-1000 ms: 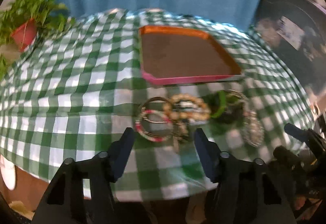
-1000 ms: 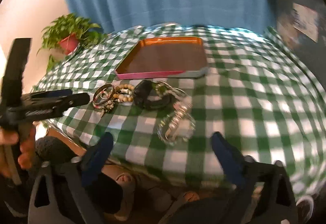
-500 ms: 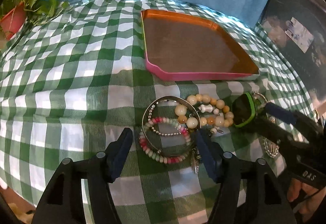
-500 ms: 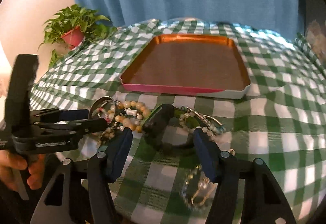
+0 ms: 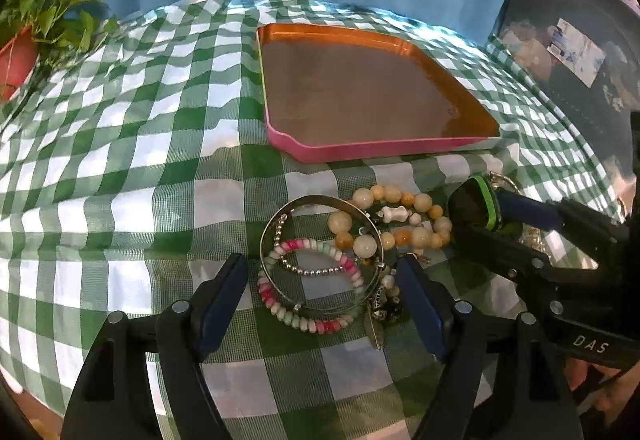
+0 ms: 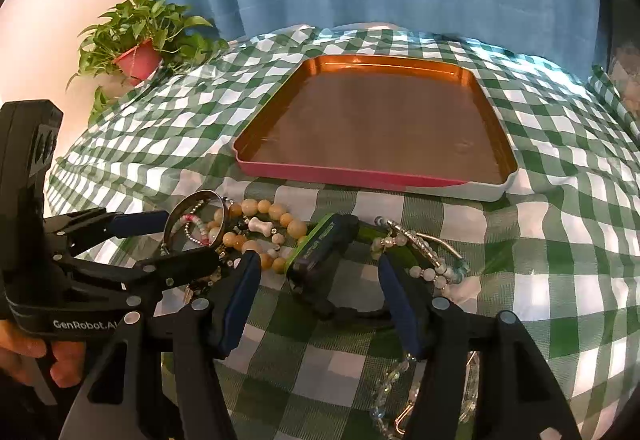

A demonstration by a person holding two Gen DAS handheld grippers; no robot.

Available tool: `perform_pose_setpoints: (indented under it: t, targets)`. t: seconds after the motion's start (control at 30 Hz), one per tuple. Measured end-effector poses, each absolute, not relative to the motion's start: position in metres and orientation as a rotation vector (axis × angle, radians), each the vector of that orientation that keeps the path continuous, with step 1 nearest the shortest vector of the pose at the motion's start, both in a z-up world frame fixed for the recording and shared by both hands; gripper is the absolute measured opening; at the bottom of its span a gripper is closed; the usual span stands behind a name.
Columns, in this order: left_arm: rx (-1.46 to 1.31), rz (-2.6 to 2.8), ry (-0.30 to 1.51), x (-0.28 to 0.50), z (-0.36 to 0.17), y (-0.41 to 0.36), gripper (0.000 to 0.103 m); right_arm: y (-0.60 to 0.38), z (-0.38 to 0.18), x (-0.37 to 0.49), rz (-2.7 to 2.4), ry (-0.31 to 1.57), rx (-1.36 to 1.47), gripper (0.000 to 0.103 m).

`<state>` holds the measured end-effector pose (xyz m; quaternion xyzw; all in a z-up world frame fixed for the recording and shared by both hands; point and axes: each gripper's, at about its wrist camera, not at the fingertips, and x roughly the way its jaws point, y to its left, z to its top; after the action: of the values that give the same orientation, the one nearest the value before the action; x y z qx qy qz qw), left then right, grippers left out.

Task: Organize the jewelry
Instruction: 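Grasp the silver bangle with the left tool while the right tool grasps the green watch, then lift the silver bangle with the left tool while the right tool lifts the green watch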

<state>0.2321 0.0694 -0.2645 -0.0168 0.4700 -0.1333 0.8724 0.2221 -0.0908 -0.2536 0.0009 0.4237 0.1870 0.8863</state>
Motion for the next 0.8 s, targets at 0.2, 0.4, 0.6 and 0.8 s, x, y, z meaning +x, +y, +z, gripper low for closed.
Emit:
perform_pose_setpoints:
  t: [0.2,0.4,0.6,0.8]
  targets:
    - [-0.024,-0.304,0.954,0.230,-0.265,0.069,0.068,-0.087,-0.259,0.230,0.406,0.909,0.006,0.030]
    - [-0.042,-0.293,0.952,0.229,-0.264,0.072,0.063,-0.084,-0.257,0.225,0.399,0.889,-0.020,0.021]
    - [-0.143,-0.285,0.943,0.226,-0.256,0.094,0.063,-0.090,-0.247,0.222,0.399,0.874,0.004,0.013]
    - [-0.168,-0.284,0.948,0.222,-0.254,0.102,0.062,-0.089,-0.236,0.215,0.414,0.856,0.012,0.013]
